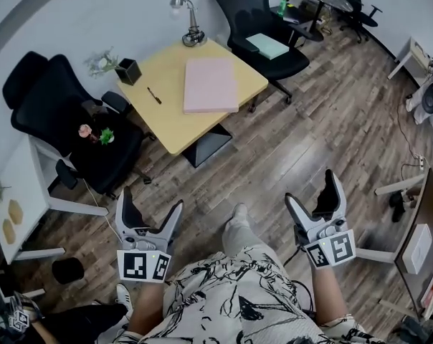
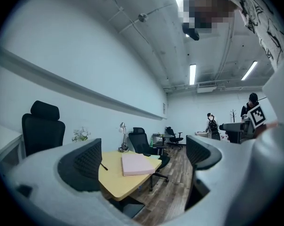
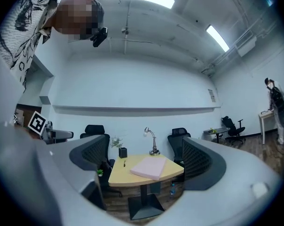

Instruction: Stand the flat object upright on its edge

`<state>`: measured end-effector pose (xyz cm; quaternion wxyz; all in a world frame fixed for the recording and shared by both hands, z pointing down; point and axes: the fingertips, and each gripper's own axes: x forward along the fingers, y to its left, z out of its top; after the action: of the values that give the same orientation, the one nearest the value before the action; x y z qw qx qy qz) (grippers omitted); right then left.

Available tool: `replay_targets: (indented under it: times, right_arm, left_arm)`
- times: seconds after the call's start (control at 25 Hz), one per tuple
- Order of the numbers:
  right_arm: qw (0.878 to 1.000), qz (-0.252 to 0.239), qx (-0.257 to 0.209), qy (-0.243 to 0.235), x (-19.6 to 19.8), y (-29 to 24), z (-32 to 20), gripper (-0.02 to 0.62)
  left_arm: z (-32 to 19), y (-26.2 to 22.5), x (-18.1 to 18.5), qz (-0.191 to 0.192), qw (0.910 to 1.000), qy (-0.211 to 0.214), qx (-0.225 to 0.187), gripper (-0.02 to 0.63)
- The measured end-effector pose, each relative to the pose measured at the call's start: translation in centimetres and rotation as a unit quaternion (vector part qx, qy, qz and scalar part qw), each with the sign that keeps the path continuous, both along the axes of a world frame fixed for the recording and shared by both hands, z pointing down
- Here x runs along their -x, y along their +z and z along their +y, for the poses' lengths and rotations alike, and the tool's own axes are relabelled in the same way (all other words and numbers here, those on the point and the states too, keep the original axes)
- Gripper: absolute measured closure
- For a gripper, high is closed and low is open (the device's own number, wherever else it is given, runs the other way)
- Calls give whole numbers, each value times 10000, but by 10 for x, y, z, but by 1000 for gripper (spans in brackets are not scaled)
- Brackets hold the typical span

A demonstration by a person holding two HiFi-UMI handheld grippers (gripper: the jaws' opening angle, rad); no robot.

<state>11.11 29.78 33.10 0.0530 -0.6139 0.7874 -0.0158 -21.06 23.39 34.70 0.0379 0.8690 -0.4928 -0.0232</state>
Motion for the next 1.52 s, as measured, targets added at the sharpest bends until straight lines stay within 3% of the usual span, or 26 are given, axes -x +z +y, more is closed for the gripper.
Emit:
replay_targets:
  times: [0.52,1.04,1.52]
  right_arm:
    - [9991,-103,96,-396,-61,-7,-139,94]
    - [9979,-90,209,-610,-121,7,-241,94]
    - [9950,-188,545,-812,-103,34,-333,94]
  left_arm:
    - [-112,-13,-56,-55,9988,-479,42,55]
    - [-199,-5,-128,-77,9981,-599,96,55]
    - [-276,19,-105,-130,9958,-815,395,55]
